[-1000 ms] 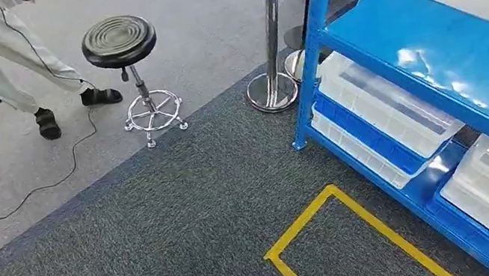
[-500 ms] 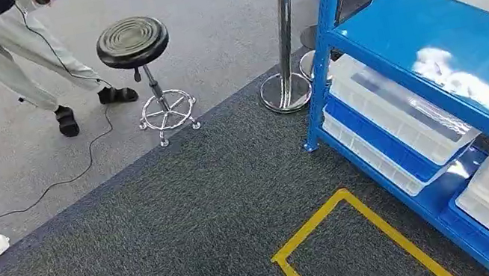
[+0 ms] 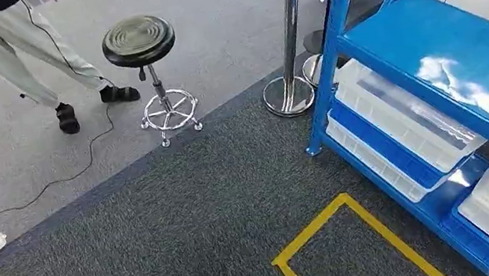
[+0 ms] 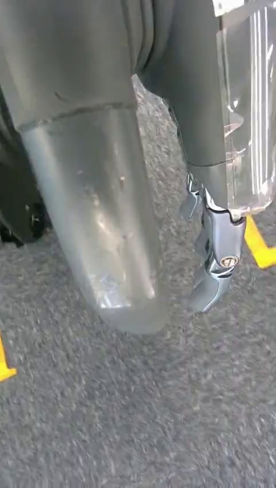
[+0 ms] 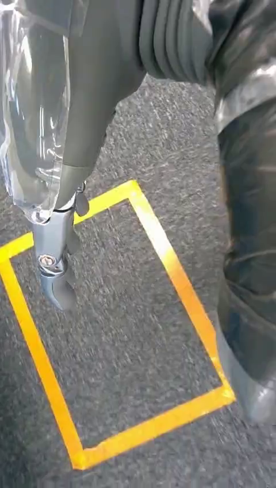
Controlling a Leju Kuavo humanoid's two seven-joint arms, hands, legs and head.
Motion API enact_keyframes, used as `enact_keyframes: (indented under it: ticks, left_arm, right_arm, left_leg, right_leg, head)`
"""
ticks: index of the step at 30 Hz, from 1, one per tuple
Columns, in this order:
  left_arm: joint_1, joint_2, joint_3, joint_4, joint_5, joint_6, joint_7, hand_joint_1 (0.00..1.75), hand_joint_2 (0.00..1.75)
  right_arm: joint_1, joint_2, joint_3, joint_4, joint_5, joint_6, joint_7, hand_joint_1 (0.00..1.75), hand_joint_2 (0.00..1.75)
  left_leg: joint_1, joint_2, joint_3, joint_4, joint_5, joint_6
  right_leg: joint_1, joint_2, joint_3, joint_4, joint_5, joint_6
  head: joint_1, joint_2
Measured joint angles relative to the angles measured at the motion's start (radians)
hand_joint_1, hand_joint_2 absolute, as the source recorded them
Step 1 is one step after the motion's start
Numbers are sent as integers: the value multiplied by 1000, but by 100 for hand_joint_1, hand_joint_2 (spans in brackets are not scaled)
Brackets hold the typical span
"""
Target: Take the parts from the cabinet and place them on the table.
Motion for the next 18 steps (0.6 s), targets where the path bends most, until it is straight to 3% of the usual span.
enact_keyframes:
  ticks: [1, 2, 3, 4, 6, 7, 8, 9, 11, 13, 14, 15, 17, 18]
  left_arm:
    - [0, 0, 0, 0, 0, -1, 0, 0, 0]
    - [0, 0, -1, 0, 0, -1, 0, 0, 0]
    - [1, 0, -1, 0, 0, -1, 0, 0, 0]
    - [1, 0, -1, 0, 0, -1, 0, 0, 0]
    - [3, 0, -2, 0, 0, -1, 0, 0, 0]
    - [3, 0, -3, 0, -1, -1, 0, 0, 0]
    - [2, 0, -3, 0, -1, -1, 0, 0, 0]
    - [1, 0, -5, 0, -2, 0, 0, 0, 0]
    - [0, 0, -5, 0, -3, 1, 0, 0, 0]
    - [0, 0, -6, 0, -3, 2, 0, 0, 0]
    - [0, 0, -6, 0, -3, 2, 0, 0, 0]
    - [-1, 0, -6, 0, -3, 1, 0, 0, 0]
    - [2, 0, -7, 0, -4, 1, 0, 0, 0]
    - [3, 0, -7, 0, -4, 1, 0, 0, 0]
  right_arm:
    - [1, 0, -1, 0, 0, 0, 0, 0, 0]
    - [2, 0, -3, 0, 1, 0, 0, 0, 0]
    - [3, 0, -5, 0, 1, 0, 0, 0, 0]
    - [3, 0, -6, 0, 1, 0, 0, 0, 0]
    - [3, -2, -8, 0, 1, 0, -1, 0, 0]
    - [3, -2, -9, 0, 1, 0, -2, 0, 0]
    - [3, -2, -10, 1, 1, 2, -2, 0, 0]
    - [1, -2, -11, 0, 2, 2, -4, 0, 0]
    - [3, -2, -12, 0, 3, 2, -7, 0, 0]
    - [3, -1, -13, 0, 3, 2, -8, 0, 0]
    - [3, -1, -14, 0, 3, 1, -9, 0, 0]
    - [3, -1, -14, 0, 4, 1, -10, 0, 0]
    - [2, -1, -14, 0, 4, 1, -10, 0, 0]
    - [2, -1, -14, 0, 4, 1, -10, 0, 0]
  left_leg:
    - [-1, 0, 1, 0, -2, 2]
    - [-1, 0, 1, 1, -4, 2]
    - [-1, -2, 2, 3, -7, 1]
    - [1, -3, 6, 5, -11, -1]
    - [4, -7, 17, 12, -23, -9]
    - [5, -7, 21, 18, -32, -16]
    - [-1, -8, 13, 26, -41, -26]
    - [-1, -9, 12, 28, -45, -31]
    - [3, -8, 19, 23, -47, -41]
    - [6, -6, 25, 34, -63, -52]
    - [6, -4, 6, 79, -86, -56]
    - [8, -4, -32, 151, -118, -60]
    - [11, -4, -129, 323, -183, -66]
    - [11, -4, -161, 368, -182, -65]
  right_leg:
    - [-3, 0, -44, 83, -36, 4]
    - [-5, 0, -76, 137, -53, 7]
    - [-8, 0, -98, 164, -44, 12]
    - [-12, 0, -91, 139, -13, 15]
    - [-19, 0, -24, -12, 86, 19]
    - [-22, 0, 13, -96, 123, 20]
    - [-14, 3, 22, -111, 99, 17]
    - [-17, 5, 21, -111, 100, 4]
    - [-8, 5, 23, -111, 94, -8]
    - [-15, 4, 34, -119, 93, -22]
    - [-16, 3, 38, -120, 89, -29]
    - [-16, 2, 42, -120, 86, -34]
    - [-11, 0, 48, -120, 79, -41]
    - [-9, 0, 53, -120, 75, -41]
  head:
    - [0, 0]
    - [0, 0]
    - [0, 0]
    - [0, 0]
    - [0, 0]
    - [0, 0]
    - [0, 0]
    - [-2, 0]
    - [-1, 0]
    - [-1, 0]
    - [-1, 0]
    - [-1, 0]
    - [0, 0]
    - [-1, 0]
